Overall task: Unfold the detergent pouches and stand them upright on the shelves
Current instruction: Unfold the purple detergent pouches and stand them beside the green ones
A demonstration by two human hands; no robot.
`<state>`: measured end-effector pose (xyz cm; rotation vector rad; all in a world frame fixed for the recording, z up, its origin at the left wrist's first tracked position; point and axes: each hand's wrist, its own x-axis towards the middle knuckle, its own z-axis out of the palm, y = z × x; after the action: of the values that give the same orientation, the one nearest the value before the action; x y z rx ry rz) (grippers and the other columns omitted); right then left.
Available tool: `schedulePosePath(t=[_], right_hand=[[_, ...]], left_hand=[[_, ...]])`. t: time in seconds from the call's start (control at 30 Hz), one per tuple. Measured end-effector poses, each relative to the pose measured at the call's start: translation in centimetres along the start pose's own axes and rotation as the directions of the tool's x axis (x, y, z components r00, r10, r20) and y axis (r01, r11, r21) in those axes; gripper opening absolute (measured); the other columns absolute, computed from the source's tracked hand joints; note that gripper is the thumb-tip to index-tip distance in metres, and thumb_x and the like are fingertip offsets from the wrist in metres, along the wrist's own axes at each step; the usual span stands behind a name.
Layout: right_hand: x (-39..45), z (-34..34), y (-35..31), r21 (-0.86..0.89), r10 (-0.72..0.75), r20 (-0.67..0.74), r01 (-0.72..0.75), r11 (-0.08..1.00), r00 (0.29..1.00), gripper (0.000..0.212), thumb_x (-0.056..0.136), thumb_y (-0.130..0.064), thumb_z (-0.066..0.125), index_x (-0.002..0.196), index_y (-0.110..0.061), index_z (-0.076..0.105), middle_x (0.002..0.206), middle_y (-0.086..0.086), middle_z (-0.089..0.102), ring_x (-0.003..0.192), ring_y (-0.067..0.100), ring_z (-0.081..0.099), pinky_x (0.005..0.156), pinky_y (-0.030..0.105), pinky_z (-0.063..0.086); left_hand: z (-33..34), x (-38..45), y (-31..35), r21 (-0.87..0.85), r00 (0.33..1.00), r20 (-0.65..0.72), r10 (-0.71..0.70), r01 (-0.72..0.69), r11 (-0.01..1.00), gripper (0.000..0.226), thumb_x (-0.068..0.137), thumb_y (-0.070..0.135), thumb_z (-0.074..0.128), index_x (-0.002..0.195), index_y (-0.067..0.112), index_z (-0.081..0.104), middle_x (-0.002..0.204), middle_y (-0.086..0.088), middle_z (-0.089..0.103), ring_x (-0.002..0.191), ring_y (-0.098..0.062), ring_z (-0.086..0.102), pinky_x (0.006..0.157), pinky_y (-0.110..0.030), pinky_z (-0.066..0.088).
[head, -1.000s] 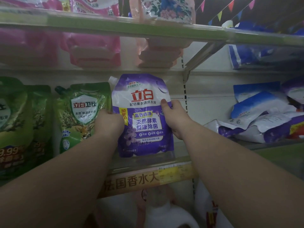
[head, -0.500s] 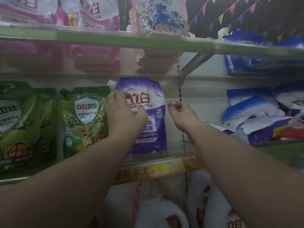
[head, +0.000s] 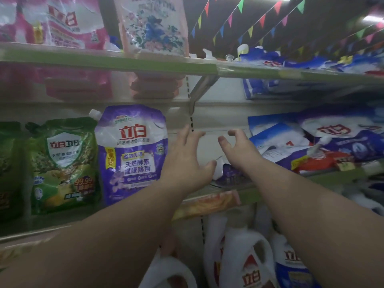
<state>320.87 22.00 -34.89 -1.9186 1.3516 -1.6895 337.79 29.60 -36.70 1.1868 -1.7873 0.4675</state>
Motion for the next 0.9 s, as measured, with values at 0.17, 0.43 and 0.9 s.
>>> schedulePosePath(t=[0.17,0.43,0.9], right_hand=[[1.5,-1.7,2.0,-0.02,-0.023,-0.015,0.023,1.0,1.0,0.052,0.107,-0.055,0.047,0.149,-0.025,0.044,0.155,0.0,0.049,0.134,0.026,0.052,0.09,0.036,0.039],[3.1,-1.9,3.8,0.047,-0.024,0.006,0.024,0.999,1.0,0.053,0.107,-0.055,0.049,0.149,-0.023,0.046,0.153,0.0,0.05,0.136,0.022,0.051,0.092,0.033,0.038],[3.5,-2.6,7.3,0.223,0.222,-0.117,-0.192,0.956,0.968,0.043,0.101,-0.051,0.057,0.13,-0.018,0.051,0.129,0.007,0.063,0.112,0.032,0.064,0.1,0.046,0.055]], left_hand=[[4.0,1.2,2.0,0.056,0.987,0.162,-0.005,-0.004,0.998,0.085,0.087,0.041,0.072,0.159,0.037,0.026,0.174,0.007,0.001,0.16,-0.015,-0.003,0.129,-0.038,0.01],[7.8,3.8,4.3,0.066,0.959,0.27,-0.09,0.075,0.995,0.105,0.083,0.037,0.074,0.165,0.029,0.009,0.175,0.006,-0.002,0.161,-0.013,-0.004,0.129,-0.036,0.011],[14.2,9.1,6.3,0.397,0.909,0.417,0.001,-0.183,0.899,0.066,0.077,0.04,0.07,0.131,0.017,0.04,0.108,0.0,0.051,0.106,-0.025,0.049,0.084,-0.035,0.04]])
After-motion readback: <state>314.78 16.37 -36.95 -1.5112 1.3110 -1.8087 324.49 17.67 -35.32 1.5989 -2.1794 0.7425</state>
